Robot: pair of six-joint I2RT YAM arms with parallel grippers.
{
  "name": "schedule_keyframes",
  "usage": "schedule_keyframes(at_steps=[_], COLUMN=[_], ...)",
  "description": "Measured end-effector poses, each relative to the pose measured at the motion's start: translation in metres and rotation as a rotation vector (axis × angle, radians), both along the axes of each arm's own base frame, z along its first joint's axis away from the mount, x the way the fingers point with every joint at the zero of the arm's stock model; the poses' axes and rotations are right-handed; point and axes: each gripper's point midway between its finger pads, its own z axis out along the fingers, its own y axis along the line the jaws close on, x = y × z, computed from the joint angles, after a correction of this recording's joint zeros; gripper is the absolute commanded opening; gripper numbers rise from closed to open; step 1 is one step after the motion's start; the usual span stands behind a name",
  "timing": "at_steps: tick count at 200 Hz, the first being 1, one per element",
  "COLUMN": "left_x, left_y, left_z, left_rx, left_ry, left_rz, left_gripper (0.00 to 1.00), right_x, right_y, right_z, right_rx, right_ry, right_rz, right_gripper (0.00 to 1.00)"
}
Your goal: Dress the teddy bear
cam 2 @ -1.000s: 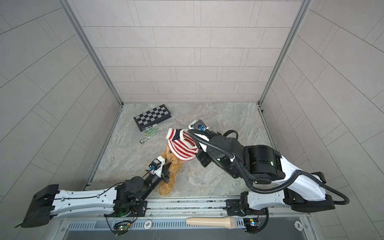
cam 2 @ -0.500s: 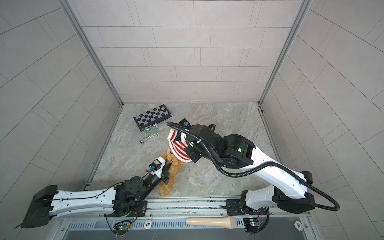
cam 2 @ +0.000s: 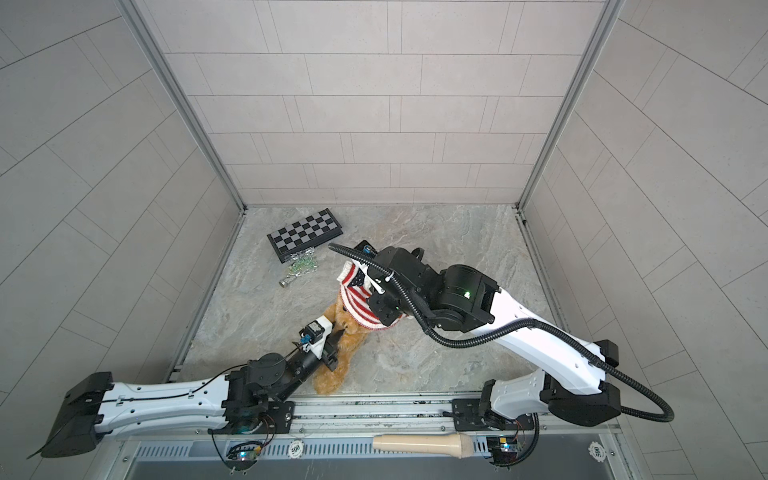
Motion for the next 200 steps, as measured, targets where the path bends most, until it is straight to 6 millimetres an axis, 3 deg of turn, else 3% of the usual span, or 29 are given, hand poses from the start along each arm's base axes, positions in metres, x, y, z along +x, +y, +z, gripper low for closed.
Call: schedule_keyframes(at_steps=[109, 179, 200], left_x=[-0.002, -0.005, -0.006], left_y=[0.000, -0.001, -0.001], left_z=[-0.008, -0.003, -0.004], left_rx=[0.039, 0.022, 0.027], left_ry=[0.008, 0.002, 0.002], left_rz=[-0.014, -0.035, -0.045], left_gripper=[0.00, 0.00, 0.00], right_x=[-0.001, 0.007, 0.002], right_y=[-0.015, -0.003, 0.003], right_z=[0.001, -0.013, -0.015], right_rx=[0.035, -0.003, 0.008], right_ry=[-0.013, 0.006, 0.031], right_rz=[-0.032, -0.020, 0.018], right_gripper=[0.13, 0.14, 0.21])
